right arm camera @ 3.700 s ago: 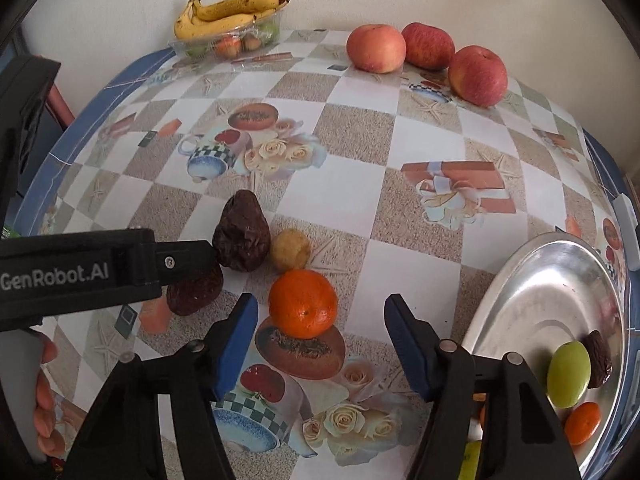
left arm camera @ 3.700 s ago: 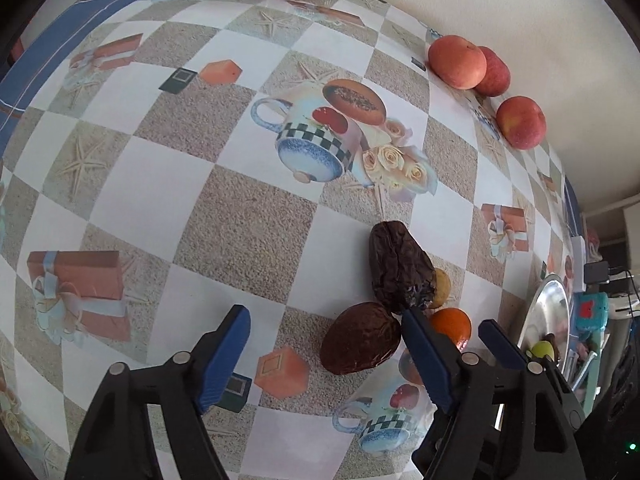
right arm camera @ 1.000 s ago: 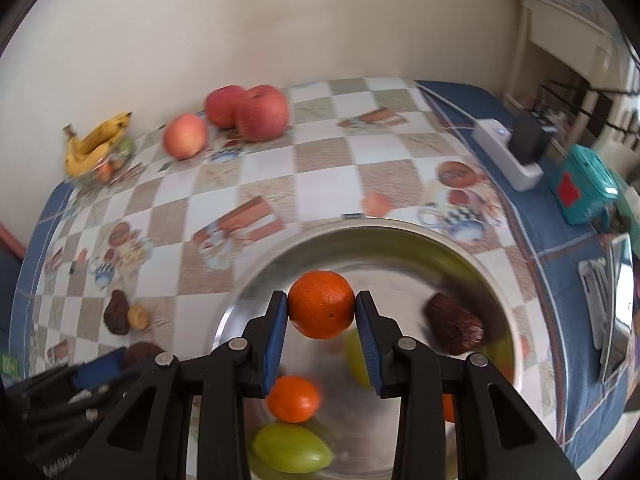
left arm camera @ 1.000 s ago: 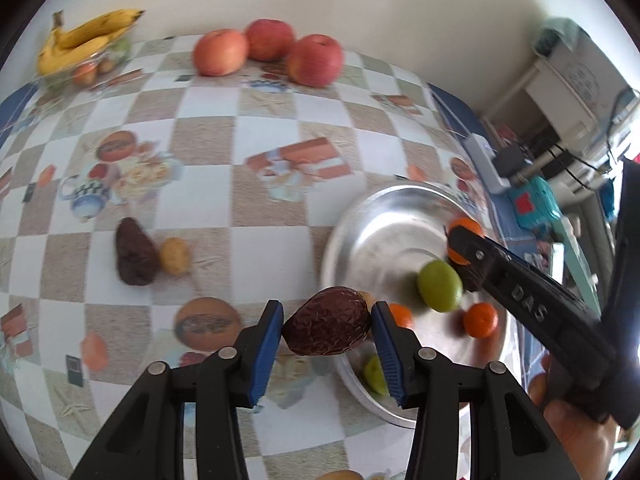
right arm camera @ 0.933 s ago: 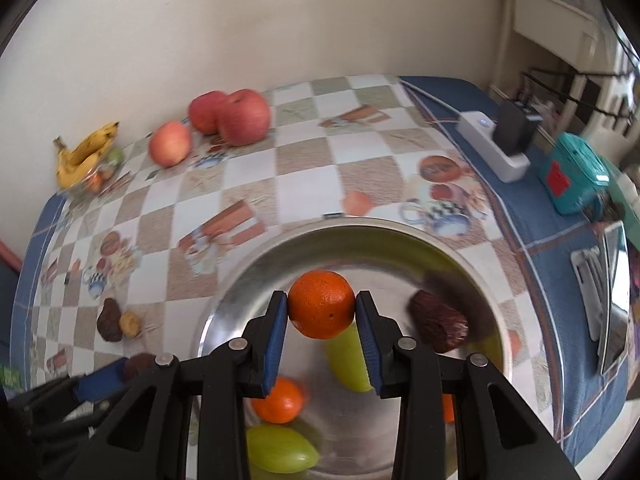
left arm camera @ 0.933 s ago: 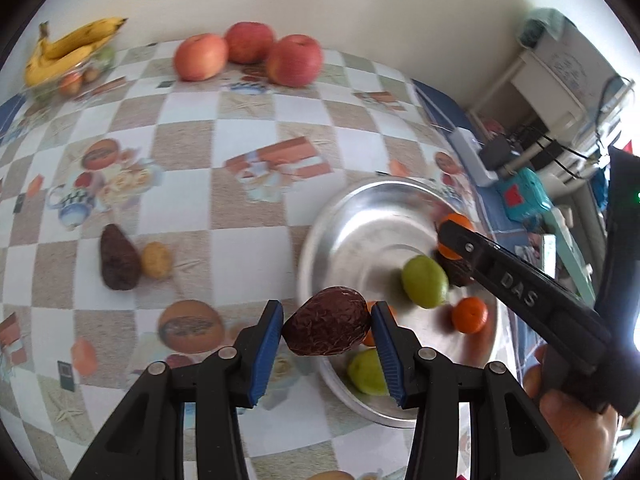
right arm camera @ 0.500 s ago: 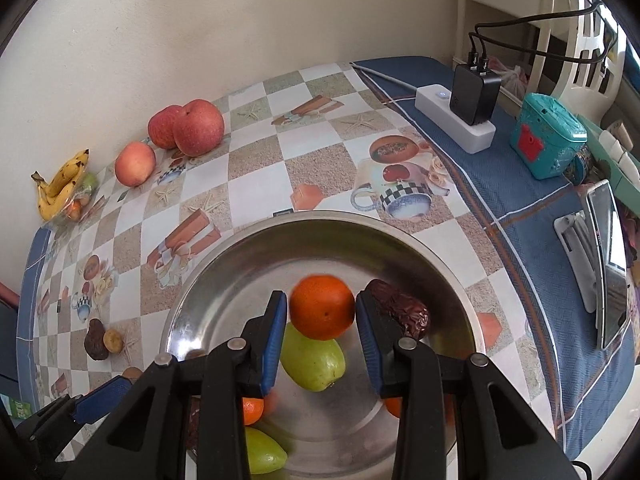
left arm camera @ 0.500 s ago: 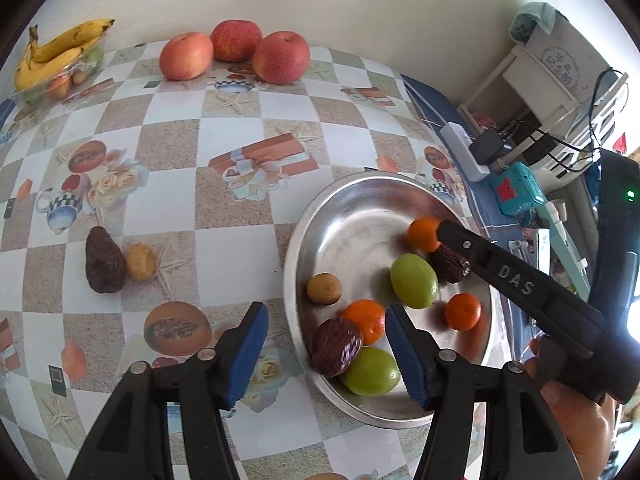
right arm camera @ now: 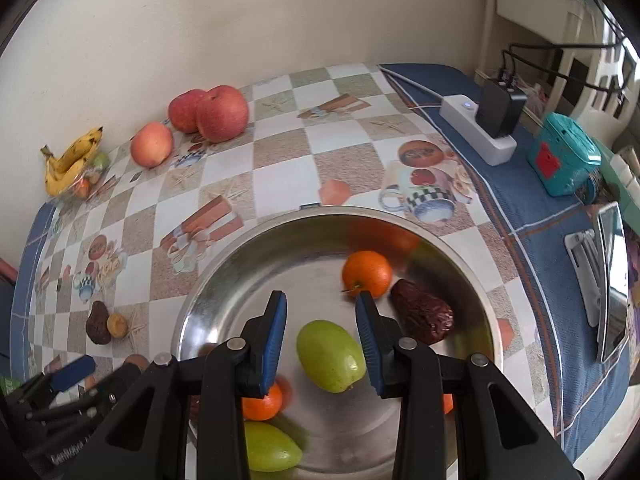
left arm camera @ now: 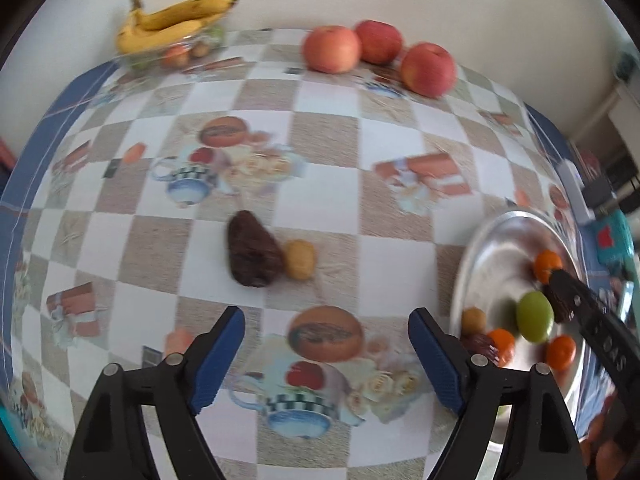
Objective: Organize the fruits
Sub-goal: 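Carry the date into the steel plate while the right tool releases its orange there, then move both open tools back to the last date and small yellow fruit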
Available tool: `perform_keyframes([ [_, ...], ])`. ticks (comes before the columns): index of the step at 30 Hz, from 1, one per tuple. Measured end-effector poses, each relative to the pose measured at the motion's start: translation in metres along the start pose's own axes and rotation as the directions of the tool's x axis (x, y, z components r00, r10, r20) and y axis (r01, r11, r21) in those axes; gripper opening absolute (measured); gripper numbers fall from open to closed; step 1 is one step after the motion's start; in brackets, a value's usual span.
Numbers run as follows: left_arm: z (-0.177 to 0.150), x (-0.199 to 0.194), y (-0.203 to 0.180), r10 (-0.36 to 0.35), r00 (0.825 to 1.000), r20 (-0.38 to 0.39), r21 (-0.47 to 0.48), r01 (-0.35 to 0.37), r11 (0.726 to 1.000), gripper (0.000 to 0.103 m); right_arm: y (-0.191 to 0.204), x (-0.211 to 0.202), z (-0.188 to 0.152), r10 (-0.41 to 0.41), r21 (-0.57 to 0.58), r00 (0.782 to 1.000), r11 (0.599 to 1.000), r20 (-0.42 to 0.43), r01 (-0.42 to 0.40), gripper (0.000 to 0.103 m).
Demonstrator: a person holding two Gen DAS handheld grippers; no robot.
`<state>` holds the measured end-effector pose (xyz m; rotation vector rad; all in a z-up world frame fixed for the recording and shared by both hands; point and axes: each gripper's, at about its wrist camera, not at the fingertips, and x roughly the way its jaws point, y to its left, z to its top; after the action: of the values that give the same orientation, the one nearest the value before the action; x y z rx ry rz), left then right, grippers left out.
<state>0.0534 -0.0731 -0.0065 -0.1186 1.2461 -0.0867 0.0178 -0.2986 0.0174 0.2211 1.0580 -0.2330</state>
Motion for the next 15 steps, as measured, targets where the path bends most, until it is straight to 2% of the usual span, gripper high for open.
perform_keyframes([
  [2, 0.003, -0.002, 0.013, 0.025, 1.000, 0.018, -0.042, -0.025, 0.999, 0.098, 0.008, 0.000, -0.001, 0.006, -0.026, 1.000, 1.000, 0.001, -0.006, 0.037],
  [4, 0.007, -0.005, 0.025, 0.043, 0.998, 0.037, -0.080, -0.040, 0.996, 0.101, 0.020, -0.001, -0.003, 0.014, -0.066, 1.000, 0.998, 0.000, -0.014, 0.037],
  [7, 0.010, -0.008, 0.040, 0.060, 0.997, 0.048, -0.135, -0.053, 0.989, 0.103, 0.035, -0.001, -0.006, 0.031, -0.112, 1.000, 0.993, -0.003, -0.031, 0.038],
  [11, 0.012, -0.006, 0.060, 0.076, 0.997, 0.035, -0.210, -0.067, 0.975, 0.103, 0.054, 0.001, -0.011, 0.046, -0.167, 0.999, 0.985, -0.015, -0.048, 0.055],
  [15, 0.011, -0.006, 0.078, 0.077, 0.997, 0.027, -0.270, -0.067, 0.960, 0.103, 0.073, 0.000, -0.017, 0.048, -0.239, 0.999, 0.970, -0.013, -0.050, 0.056],
])
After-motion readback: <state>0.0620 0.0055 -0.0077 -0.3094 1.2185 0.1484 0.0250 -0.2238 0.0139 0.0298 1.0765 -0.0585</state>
